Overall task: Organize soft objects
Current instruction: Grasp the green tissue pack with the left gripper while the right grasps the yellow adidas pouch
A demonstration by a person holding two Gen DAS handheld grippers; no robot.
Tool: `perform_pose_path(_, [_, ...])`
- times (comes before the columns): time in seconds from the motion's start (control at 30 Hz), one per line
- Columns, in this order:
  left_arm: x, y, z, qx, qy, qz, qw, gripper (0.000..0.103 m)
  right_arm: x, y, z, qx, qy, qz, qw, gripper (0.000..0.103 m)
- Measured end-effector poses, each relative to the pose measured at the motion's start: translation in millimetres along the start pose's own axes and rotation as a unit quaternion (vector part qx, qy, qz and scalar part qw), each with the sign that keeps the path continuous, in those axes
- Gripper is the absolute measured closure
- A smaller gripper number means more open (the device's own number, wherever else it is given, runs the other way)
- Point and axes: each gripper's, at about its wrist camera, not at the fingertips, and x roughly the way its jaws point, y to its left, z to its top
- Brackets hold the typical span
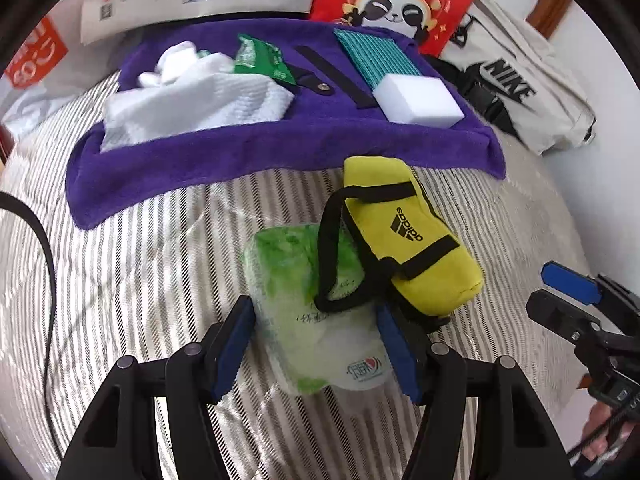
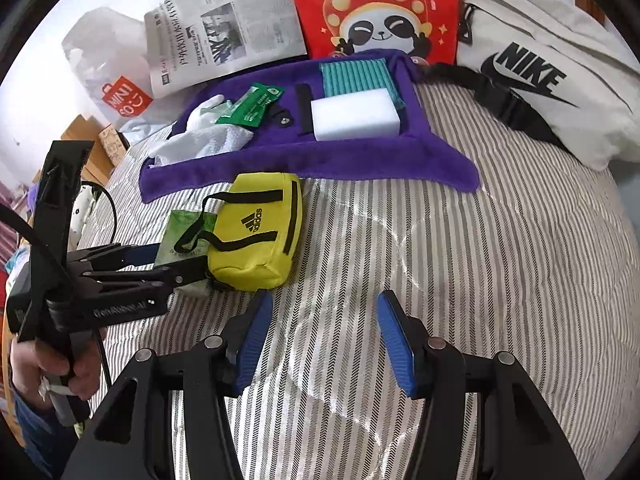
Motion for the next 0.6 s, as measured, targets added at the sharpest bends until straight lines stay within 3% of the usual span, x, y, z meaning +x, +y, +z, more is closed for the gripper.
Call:
perform_pose_path(0.13, [3.0,-8.9,0.4,0.016,-0.009,0.026,0.9995,0.038,1.8,1.8,-0.4,-0.004,0.004,-0.006,1.0,0.049])
perform_pose_path(0.3, [-4.0,10.5,-6.5,0.016,-0.019,0.049,0.9985,0.037,2.3,-0.9,-0.8,-0.008,0.006,-0.011,1.0,0.049])
perform_pose_path(0.5, [-11.6,34.8,-9.3,0.004,-0.019,0.03,0.9993,0.036,8.8,-1.8,1.0,-0.004,0.006,-0.005,1.0,0.049])
perform_pose_path(0.6, [-6.7,25.7,-6.6,0.026,-0.021,0.049,0.9982,0.035,13.0,-0.8,1.9,-0.006,0.011,-0.005,1.0,0.049])
